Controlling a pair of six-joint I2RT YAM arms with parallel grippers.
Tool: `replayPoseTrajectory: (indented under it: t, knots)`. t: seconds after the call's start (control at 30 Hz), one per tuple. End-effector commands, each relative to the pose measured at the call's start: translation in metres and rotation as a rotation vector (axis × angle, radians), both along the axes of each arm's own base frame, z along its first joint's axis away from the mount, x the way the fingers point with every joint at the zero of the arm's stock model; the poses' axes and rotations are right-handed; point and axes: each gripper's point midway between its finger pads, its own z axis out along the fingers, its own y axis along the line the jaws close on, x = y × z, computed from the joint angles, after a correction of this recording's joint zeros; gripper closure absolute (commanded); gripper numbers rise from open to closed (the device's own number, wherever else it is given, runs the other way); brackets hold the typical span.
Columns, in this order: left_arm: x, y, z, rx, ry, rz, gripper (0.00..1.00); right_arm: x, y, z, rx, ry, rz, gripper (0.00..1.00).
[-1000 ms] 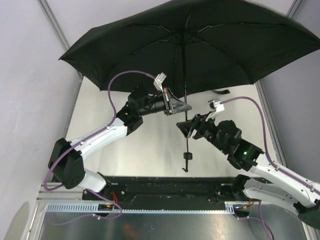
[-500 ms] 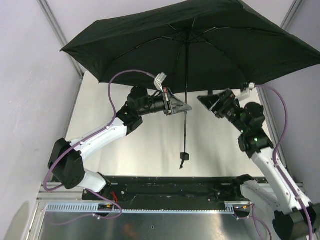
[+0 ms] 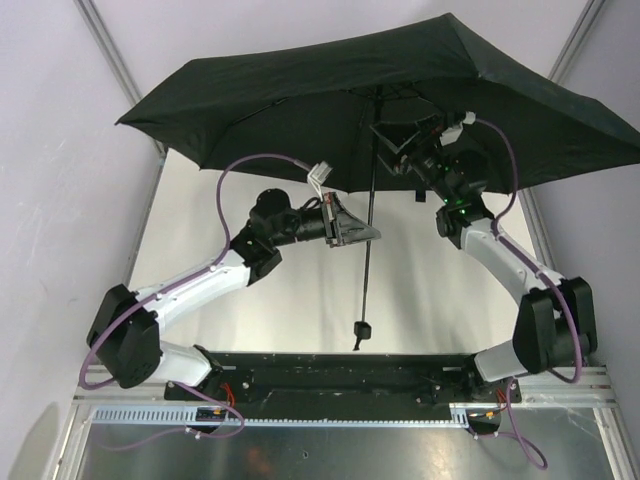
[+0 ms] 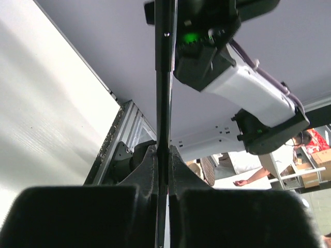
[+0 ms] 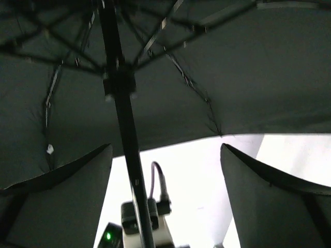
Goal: Put away the umbrella
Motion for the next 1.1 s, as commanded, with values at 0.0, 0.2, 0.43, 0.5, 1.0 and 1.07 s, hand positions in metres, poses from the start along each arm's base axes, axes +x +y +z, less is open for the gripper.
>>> replayPoseTrajectory:
  t: [0.0, 0.2, 0.43, 0.5, 1.0, 1.07]
  knots:
    - [-0.023, 0.009, 0.04, -0.119, -0.11, -0.049, 1.0, 0.004, -0.004, 0.066, 0.148, -0.165, -0.017, 0.13]
    - [-0.031, 0.013, 0.037, -0.126, -0.106, -0.063, 1.0, 0.018, -0.007, 0.078, 0.195, -0.174, -0.075, 0.28]
    - [-0.036, 0.016, 0.037, -0.133, -0.109, -0.069, 1.0, 0.022, -0.001, 0.088, 0.227, -0.186, -0.075, 0.42]
    - [-0.036, 0.017, 0.038, -0.134, -0.11, -0.069, 1.0, 0.022, 0.003, 0.089, 0.228, -0.191, -0.056, 0.44]
    - [-0.037, 0.018, 0.023, -0.115, -0.066, -0.07, 0.81, 0.028, -0.015, 0.096, 0.18, -0.242, -0.175, 1.0]
    - [-0.039, 0.017, 0.009, -0.095, -0.031, -0.074, 0.63, 0.03, -0.021, 0.099, 0.198, -0.257, -0.18, 1.0]
